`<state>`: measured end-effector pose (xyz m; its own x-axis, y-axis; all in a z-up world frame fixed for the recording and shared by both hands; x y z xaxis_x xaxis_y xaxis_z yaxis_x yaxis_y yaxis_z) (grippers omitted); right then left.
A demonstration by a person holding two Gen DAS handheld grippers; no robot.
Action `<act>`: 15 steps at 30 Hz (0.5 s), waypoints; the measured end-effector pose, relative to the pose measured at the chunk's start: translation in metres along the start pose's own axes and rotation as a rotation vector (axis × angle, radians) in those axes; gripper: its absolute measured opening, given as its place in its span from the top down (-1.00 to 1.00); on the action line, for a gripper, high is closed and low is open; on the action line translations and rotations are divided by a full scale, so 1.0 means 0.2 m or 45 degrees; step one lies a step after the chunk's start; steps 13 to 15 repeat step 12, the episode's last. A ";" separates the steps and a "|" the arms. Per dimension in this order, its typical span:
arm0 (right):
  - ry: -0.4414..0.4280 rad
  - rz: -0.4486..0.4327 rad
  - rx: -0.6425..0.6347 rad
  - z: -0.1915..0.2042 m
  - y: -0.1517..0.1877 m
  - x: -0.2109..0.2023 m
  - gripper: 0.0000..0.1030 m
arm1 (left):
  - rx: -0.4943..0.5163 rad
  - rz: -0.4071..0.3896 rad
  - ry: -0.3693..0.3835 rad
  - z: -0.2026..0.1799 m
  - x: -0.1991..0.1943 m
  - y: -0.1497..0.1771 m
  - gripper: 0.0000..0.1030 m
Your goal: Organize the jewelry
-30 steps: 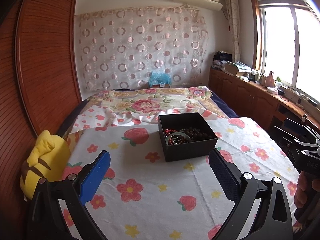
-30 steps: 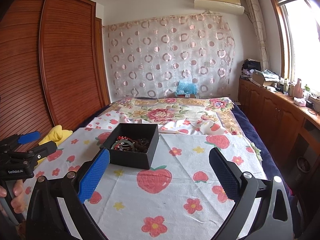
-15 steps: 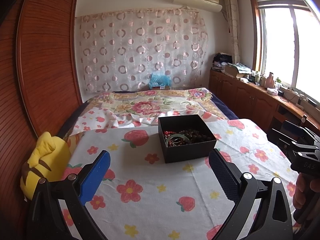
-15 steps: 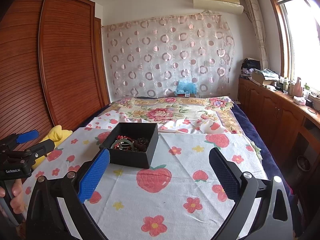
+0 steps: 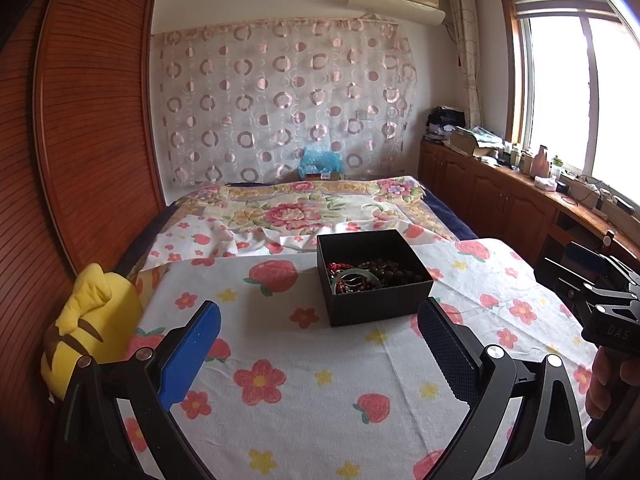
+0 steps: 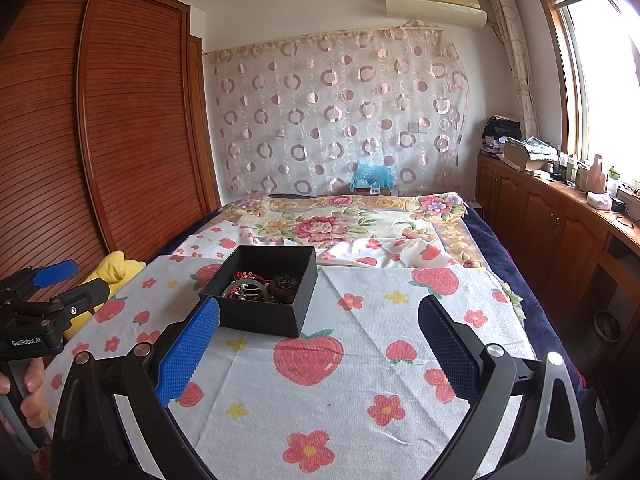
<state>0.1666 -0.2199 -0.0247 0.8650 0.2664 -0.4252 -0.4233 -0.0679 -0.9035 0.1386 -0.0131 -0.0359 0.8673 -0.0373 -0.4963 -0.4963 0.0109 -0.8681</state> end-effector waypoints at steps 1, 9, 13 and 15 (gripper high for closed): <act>0.000 0.001 0.000 0.00 0.00 0.00 -0.95 | 0.000 0.000 -0.001 0.00 0.00 0.00 -0.85; 0.001 -0.001 0.000 0.00 0.00 0.00 -0.95 | -0.001 -0.001 -0.002 0.00 0.00 0.00 -0.85; 0.000 -0.001 0.001 0.00 0.00 0.00 -0.95 | -0.003 -0.002 0.005 0.00 0.00 0.00 -0.85; 0.000 -0.001 0.001 0.00 0.00 0.00 -0.95 | -0.003 -0.002 0.005 0.00 0.00 0.00 -0.85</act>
Point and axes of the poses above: each gripper's, at about its wrist camera, not at the fingertips, and x roughly the way its jaws point, z to its left, y to its underside, the point moved 10 cm from there along x, roughly the way its jaws point, and after that the axes turned 1 degree about -x, right-handed, at the moved point
